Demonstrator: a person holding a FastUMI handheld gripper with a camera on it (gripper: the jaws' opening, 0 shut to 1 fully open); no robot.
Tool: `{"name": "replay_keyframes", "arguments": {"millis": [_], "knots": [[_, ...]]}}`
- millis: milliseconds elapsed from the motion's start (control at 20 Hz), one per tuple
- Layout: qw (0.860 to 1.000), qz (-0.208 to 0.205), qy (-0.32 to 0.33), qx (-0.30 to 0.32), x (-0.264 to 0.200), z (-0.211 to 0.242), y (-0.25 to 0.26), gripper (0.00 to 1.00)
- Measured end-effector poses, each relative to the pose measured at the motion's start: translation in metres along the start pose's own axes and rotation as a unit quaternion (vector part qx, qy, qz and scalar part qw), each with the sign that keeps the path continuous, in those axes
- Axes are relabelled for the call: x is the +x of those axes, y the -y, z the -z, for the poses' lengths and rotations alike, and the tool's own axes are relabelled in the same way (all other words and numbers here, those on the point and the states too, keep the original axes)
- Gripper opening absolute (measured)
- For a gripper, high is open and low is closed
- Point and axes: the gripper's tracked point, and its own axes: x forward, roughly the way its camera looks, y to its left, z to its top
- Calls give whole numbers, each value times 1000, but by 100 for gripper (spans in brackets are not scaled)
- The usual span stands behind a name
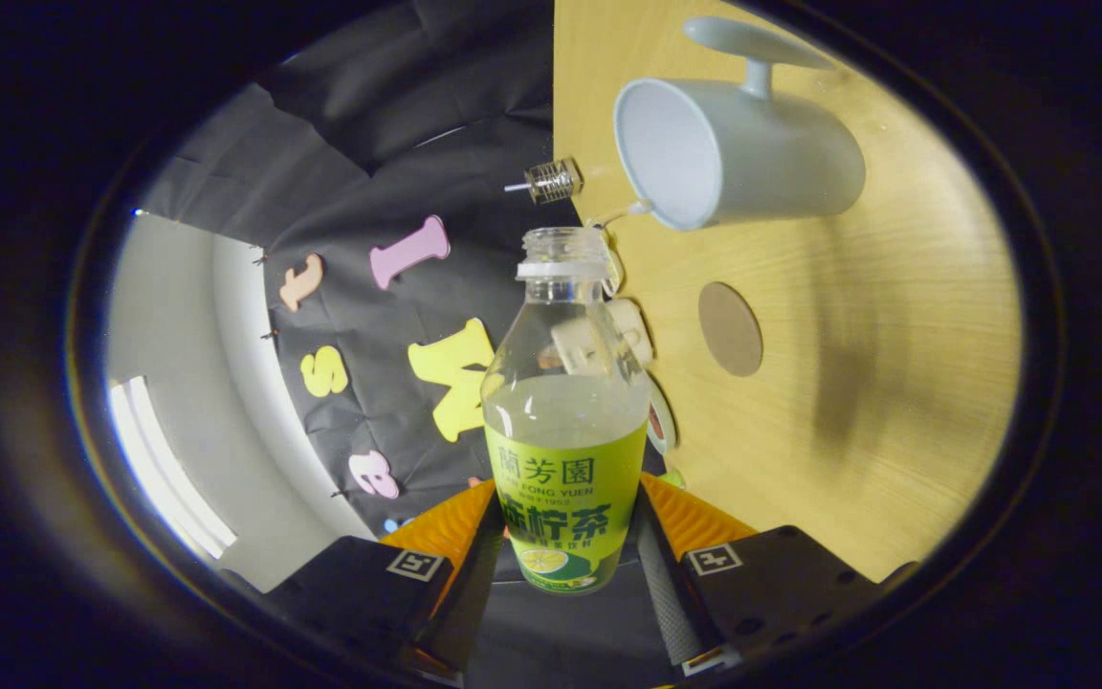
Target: Take the bottle from table, then pour the juice into the cup, finally place the bottle on the coaster
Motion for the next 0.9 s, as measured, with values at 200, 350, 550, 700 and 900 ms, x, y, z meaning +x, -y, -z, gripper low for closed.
{"name": "replay_keyframes", "arguments": {"millis": [200, 350, 550, 700, 900], "knots": [[1000, -7, 3, 18, 0, 0, -7, 77], [1000, -12, 5, 25, 1, 0, -13, 77], [999, -18, 7, 29, 1, 0, -17, 77], [999, -19, 6, 37, 1, 0, -19, 77], [999, -22, 10, 49, 1, -3, -25, 77]]}}
